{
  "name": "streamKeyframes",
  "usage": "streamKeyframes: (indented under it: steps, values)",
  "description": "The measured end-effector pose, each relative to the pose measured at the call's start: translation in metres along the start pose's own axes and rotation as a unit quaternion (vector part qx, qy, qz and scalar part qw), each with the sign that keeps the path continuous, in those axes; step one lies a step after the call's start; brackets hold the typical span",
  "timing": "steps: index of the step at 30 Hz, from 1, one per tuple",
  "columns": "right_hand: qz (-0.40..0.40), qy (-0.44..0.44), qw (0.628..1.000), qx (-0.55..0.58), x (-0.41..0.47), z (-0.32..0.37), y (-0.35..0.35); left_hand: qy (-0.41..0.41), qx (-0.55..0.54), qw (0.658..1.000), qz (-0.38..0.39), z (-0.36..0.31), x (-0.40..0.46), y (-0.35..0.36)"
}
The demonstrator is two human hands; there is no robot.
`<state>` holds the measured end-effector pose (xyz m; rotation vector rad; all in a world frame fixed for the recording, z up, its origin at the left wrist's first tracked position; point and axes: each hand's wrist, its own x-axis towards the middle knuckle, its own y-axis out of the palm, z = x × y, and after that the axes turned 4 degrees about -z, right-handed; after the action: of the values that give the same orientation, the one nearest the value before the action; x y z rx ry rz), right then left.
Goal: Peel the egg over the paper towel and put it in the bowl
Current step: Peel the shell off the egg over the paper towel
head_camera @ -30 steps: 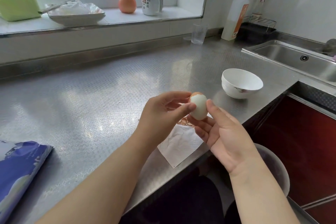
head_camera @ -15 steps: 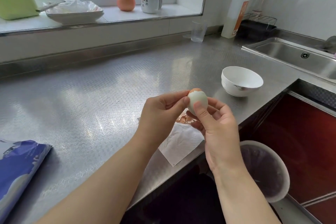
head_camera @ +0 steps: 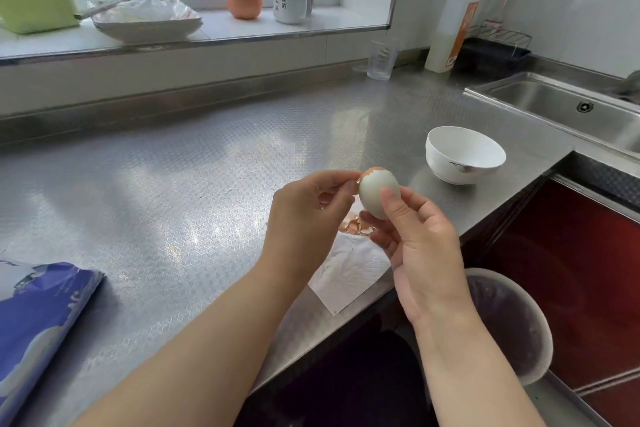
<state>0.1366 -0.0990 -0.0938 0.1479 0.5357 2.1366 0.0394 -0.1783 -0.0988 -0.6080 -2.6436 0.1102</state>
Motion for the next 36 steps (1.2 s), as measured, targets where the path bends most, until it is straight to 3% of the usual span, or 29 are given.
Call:
streamKeyframes:
  steps: [8,15,19,24,31,36]
  values:
    - [0.043,0.139,0.982,0.123,0.006,0.005,-0.009,-0.059,-0.069,0.996,0.021,0.005,0.008,-0.003]
    - [0.047,0.159,0.978,0.131,0.009,0.009,-0.015,-0.046,0.109,0.991,0.068,0.014,0.01,-0.003]
    - [0.055,0.131,0.985,0.095,0.011,0.01,-0.017,0.021,0.226,0.968,0.104,0.021,0.007,0.0]
    - [0.066,0.105,0.991,0.046,0.01,0.009,-0.018,0.039,0.068,0.997,0.02,0.005,0.006,-0.003]
    - [0.104,0.091,0.99,0.006,0.004,0.013,-0.017,0.018,-0.024,0.999,0.044,-0.002,0.005,-0.006]
    - [0.084,0.076,0.994,-0.002,0.005,0.012,-0.018,0.022,-0.029,0.996,0.079,-0.004,0.004,-0.005]
